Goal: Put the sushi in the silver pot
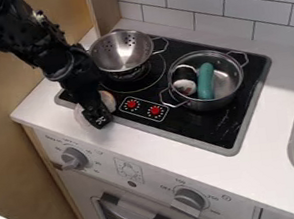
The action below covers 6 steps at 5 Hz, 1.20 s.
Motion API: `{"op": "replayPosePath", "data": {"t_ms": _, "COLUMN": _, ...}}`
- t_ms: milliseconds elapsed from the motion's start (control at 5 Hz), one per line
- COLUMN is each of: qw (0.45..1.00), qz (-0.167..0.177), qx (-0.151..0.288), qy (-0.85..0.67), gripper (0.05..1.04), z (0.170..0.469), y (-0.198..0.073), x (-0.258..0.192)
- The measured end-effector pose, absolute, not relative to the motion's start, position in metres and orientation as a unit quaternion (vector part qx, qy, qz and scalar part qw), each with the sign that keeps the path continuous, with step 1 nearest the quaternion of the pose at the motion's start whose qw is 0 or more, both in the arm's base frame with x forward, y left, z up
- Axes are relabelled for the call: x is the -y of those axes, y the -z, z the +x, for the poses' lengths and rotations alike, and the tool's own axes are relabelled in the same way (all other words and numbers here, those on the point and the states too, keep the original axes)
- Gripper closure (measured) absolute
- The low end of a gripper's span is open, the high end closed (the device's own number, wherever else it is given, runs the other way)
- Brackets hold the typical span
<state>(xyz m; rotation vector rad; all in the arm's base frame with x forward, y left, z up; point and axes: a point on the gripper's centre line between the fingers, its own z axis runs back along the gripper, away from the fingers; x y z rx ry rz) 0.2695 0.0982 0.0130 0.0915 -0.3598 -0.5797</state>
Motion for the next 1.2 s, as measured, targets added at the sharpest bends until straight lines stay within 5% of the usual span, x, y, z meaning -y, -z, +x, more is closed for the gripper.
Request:
{"op": "replayPosePath", "data": {"t_ms": 200, "qw": 0.944, "qz": 0.033, "qx": 0.171, "qy": 0.279, "gripper": 0.383, "z": 0.269, "y": -0.014, "x": -0.096}}
{"op": "replayPosePath", "data": {"t_ms": 400, "qw": 0.949, "qz": 0.009, "qx": 0.157, "qy": 0.273, "gripper": 0.473, "z": 0.268, "y": -0.018, "x": -0.093}}
{"op": "replayPosePath", "data": {"t_ms": 800, "qw": 0.973, "qz": -0.022, "qx": 0.083, "qy": 0.214, "gripper": 0.473, "z": 0.282, "y": -0.053, "x": -0.080}}
{"op": "replayPosePath", "data": {"t_ms": 1200, "qw": 0.989, "qz": -0.009, "qx": 0.075, "qy": 0.126, "gripper": 0.473, "z": 0.310, "y": -0.083, "x": -0.049}}
